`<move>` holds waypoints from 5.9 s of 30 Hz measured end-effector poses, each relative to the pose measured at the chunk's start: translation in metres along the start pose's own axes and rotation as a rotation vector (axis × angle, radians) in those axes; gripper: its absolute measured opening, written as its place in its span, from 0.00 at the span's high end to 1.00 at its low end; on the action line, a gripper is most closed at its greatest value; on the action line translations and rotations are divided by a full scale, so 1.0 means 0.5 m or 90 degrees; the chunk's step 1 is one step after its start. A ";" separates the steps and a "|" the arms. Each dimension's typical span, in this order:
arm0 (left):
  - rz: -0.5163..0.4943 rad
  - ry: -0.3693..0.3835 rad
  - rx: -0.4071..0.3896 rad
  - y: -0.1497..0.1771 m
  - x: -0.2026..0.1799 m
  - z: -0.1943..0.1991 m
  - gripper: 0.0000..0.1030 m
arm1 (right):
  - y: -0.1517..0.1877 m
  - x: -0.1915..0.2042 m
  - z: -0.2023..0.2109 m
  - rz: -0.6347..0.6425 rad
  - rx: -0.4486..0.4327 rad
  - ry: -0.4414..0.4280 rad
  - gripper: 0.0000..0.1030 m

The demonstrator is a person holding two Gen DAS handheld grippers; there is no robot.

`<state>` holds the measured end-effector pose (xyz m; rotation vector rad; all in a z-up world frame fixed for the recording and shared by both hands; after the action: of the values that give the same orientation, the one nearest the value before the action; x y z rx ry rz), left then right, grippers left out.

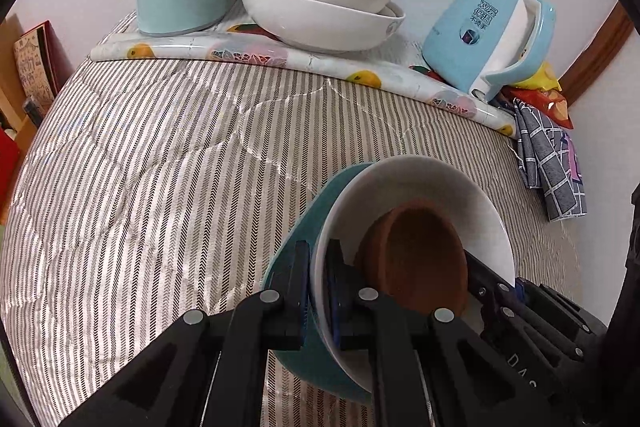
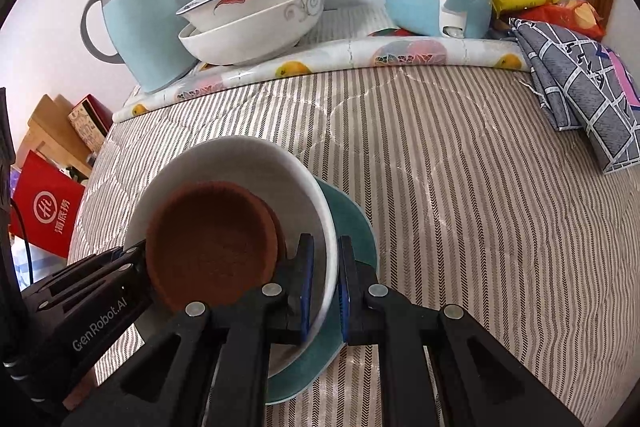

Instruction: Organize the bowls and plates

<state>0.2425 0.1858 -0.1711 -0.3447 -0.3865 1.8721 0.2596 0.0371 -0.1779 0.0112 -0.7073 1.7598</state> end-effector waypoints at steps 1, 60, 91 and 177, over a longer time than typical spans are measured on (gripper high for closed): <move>0.001 0.003 -0.001 0.001 0.001 0.000 0.91 | 0.000 0.001 0.001 0.000 0.000 0.002 0.90; -0.006 -0.067 -0.136 0.086 -0.024 0.219 0.36 | 0.094 -0.037 0.284 0.052 -0.146 0.065 0.33; -0.049 -0.072 -0.255 0.302 -0.166 0.463 0.13 | 0.308 -0.122 0.570 0.041 -0.232 0.105 0.05; -0.054 -0.069 -0.282 0.329 -0.161 0.512 0.12 | 0.357 -0.106 0.633 0.030 -0.264 0.118 0.05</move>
<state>0.0215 0.0344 -0.0064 -0.5151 -0.8810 1.7155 0.0097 -0.1801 -0.0193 -0.4479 -0.9275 1.6036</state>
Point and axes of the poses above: each gripper's, at about its wrist camera, not at the fingertips, and z roughly against the way its jaws point, x to its left, y to its underside, the point moved 2 cm from there along -z, roughly the way its jaws point, and after that the axes turned 12 degrees about -y, right-handed, at the moved point
